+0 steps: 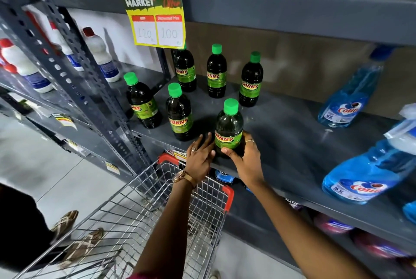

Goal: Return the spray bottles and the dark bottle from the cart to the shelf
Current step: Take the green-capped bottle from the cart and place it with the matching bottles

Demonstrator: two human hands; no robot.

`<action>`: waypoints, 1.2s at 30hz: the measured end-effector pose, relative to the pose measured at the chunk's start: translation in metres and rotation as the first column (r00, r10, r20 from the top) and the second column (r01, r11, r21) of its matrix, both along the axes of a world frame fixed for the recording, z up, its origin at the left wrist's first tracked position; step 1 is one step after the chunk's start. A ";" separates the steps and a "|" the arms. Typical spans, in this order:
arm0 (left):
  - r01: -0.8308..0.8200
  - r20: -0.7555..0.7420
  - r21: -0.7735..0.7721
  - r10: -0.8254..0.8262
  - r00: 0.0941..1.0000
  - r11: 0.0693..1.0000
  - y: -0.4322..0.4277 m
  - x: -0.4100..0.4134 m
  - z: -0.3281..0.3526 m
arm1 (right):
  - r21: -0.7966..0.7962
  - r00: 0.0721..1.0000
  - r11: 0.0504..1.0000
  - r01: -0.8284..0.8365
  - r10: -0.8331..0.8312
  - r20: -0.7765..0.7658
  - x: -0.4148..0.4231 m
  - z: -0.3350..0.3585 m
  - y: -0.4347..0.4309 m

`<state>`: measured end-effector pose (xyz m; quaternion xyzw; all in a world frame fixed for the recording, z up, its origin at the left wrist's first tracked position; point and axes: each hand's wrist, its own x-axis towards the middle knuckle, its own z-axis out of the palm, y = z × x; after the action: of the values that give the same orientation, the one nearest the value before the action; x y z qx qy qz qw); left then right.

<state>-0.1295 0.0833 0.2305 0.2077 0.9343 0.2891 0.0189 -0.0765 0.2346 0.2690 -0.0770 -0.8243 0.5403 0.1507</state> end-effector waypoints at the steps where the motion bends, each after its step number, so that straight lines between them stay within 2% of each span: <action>1: -0.012 -0.018 -0.006 0.012 1.000 1.000 0.001 0.000 -0.002 | 0.003 1.000 1.000 -0.003 0.003 -0.002 0.001 0.000 -0.001; 5: -0.041 -0.109 -0.090 0.031 0.994 0.995 0.001 0.001 -0.008 | 0.015 1.000 1.000 0.000 0.000 -0.017 0.001 -0.002 -0.003; 11: 0.017 -0.164 -0.228 -0.056 0.985 0.973 -0.007 -0.003 -0.008 | 0.031 1.000 0.999 0.009 -0.008 -0.018 0.002 -0.003 -0.005; 19: -0.011 -0.162 -0.160 -0.015 0.987 0.987 -0.004 -0.002 -0.008 | 0.016 1.000 1.000 -0.004 0.004 0.006 0.001 -0.003 -0.003; 27: -0.018 -0.157 -0.155 -0.007 0.988 0.988 -0.014 -0.004 -0.008 | 0.023 0.999 0.999 -0.039 0.039 -0.003 -0.004 -0.002 -0.013; 36: 0.013 -0.146 -0.132 -0.032 0.989 0.991 -0.008 -0.003 -0.013 | 0.015 1.000 1.000 0.013 -0.013 -0.007 0.002 -0.005 -0.014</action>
<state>-0.1324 0.0754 0.2172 0.2372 0.9477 0.2110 -0.0334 -0.0747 0.2207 0.2639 -0.0792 -0.8274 0.5332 0.1576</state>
